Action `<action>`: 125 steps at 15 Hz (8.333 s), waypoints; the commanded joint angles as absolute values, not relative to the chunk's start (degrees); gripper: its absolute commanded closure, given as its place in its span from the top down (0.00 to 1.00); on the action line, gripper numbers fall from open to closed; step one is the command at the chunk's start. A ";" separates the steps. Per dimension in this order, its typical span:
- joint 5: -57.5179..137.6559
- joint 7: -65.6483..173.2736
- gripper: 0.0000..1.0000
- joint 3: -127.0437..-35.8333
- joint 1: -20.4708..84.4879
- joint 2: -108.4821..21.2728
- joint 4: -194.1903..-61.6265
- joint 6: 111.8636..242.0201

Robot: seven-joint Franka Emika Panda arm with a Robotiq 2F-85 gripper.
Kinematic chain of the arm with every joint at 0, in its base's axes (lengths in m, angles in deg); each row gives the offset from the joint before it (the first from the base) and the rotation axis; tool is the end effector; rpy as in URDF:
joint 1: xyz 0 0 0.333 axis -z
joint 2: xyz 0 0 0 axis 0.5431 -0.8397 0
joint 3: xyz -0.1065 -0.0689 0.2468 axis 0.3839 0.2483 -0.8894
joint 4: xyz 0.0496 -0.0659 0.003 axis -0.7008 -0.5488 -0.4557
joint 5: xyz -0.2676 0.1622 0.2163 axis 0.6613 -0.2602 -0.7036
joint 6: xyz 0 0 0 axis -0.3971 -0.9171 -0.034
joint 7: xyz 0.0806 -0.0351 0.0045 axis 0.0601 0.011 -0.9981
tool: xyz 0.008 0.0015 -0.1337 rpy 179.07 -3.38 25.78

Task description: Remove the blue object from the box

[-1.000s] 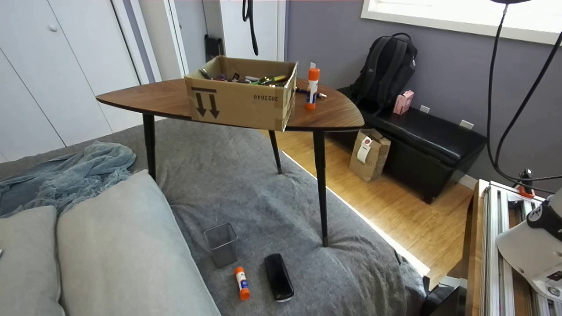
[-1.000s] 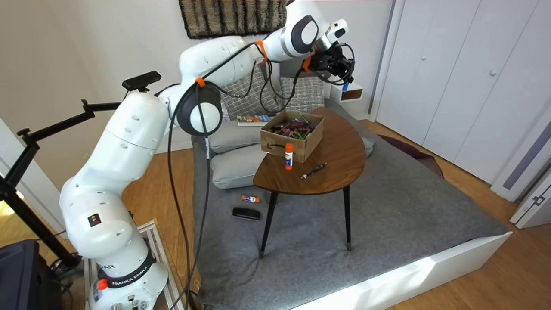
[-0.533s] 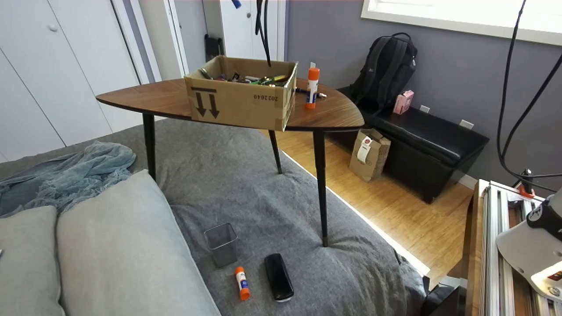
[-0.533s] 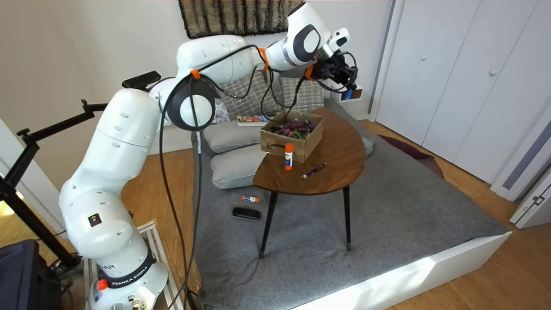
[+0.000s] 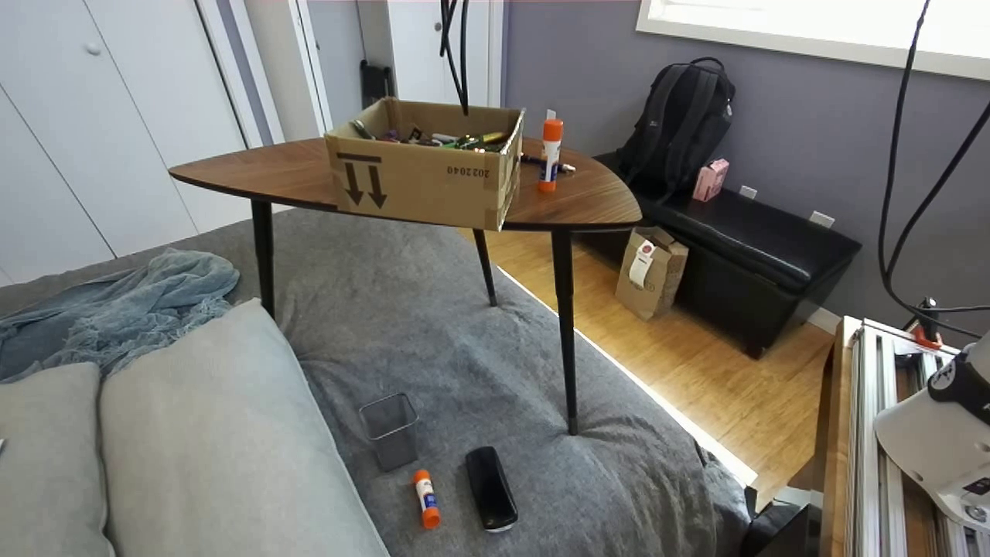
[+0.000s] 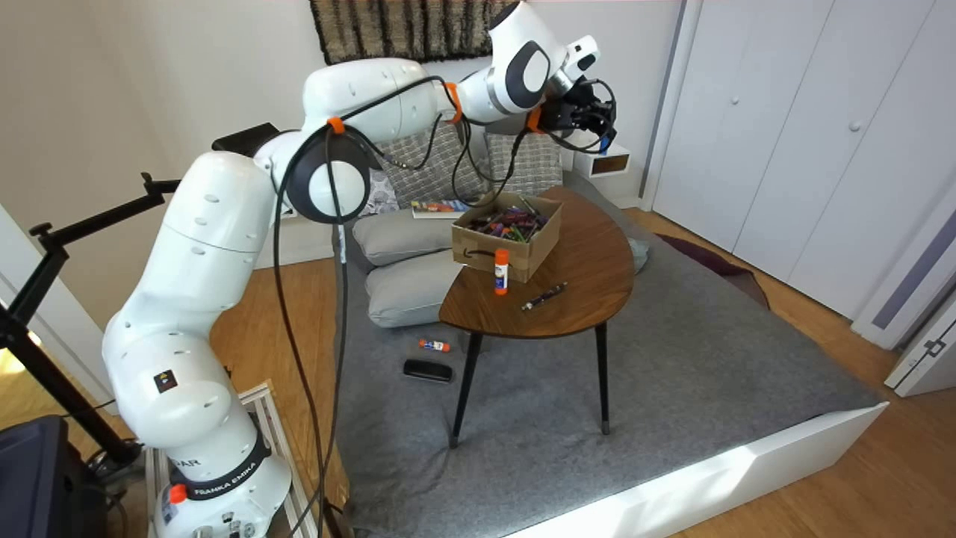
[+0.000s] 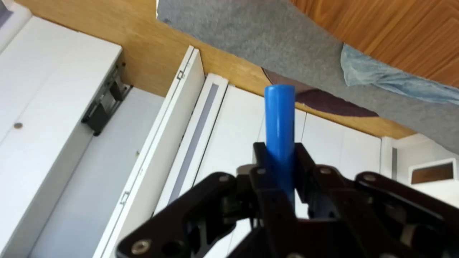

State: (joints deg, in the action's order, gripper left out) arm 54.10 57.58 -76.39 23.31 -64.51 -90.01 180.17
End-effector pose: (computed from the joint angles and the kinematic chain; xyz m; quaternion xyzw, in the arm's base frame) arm 0.7627 0.0453 0.5492 0.9051 0.0329 0.4002 0.1401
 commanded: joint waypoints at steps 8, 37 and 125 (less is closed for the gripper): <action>53.90 63.90 0.05 -77.00 22.50 -44.50 -119.20 199.39; 64.71 76.58 0.20 -85.91 32.09 -2.73 -176.78 211.41; 50.39 135.09 1.00 -177.32 111.86 42.43 -192.60 255.55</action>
State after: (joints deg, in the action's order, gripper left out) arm 51.87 133.42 -176.70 111.43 40.14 -192.60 254.02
